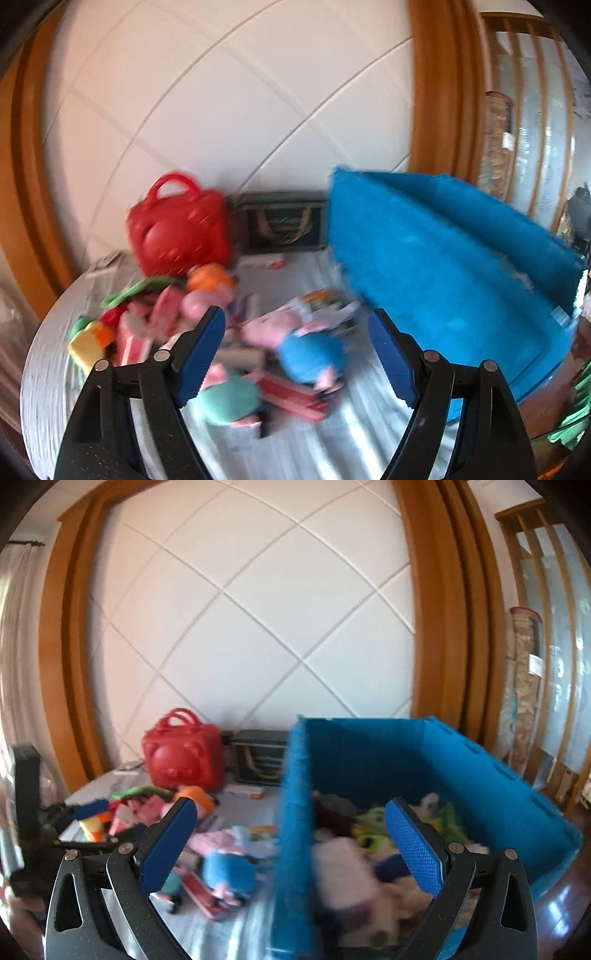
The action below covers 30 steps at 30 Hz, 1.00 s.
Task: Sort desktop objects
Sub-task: 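Withdraw both tools from the crate back toward the pile, then grasp the large pink pig plush in green shirt with both tools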
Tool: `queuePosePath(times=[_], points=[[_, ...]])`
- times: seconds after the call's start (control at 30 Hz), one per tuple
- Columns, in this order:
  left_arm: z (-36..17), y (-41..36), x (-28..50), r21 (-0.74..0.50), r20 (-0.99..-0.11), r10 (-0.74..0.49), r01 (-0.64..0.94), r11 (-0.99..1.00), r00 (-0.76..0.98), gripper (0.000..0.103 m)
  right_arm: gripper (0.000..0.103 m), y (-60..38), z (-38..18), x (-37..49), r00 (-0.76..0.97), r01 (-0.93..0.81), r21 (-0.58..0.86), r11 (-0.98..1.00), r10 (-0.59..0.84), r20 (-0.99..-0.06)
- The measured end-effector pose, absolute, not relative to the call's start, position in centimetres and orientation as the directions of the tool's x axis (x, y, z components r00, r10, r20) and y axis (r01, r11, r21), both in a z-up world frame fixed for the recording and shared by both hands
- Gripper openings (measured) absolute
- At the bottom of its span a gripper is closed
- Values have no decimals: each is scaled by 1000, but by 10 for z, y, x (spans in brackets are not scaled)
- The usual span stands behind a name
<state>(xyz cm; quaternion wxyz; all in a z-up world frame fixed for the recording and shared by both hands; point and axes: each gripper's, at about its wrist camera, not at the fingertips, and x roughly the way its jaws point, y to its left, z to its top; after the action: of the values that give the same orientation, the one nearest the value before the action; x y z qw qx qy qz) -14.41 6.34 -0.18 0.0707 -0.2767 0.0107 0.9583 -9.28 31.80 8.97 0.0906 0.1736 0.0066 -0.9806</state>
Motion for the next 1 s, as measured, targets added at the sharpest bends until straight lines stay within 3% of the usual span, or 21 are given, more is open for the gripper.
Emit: queuePosePath(times=[0.23, 0.43, 0.73, 1.0], points=[[-59, -62, -166, 51, -606, 68, -123, -991, -793, 80, 103, 211, 67, -101, -913, 211, 57, -976, -218, -345], [-118, -130, -204, 43, -707, 110, -198, -979, -699, 80, 103, 132, -12, -137, -817, 162, 117, -980, -200, -541], [-192, -138, -249, 32, -776, 251, -433, -901, -578, 80, 103, 63, -134, -176, -661, 26, 161, -987, -138, -738], [-232, -126, -279, 58, -819, 278, -555, -830, -501, 80, 103, 51, -194, -208, -555, -88, 240, -967, -152, -818]])
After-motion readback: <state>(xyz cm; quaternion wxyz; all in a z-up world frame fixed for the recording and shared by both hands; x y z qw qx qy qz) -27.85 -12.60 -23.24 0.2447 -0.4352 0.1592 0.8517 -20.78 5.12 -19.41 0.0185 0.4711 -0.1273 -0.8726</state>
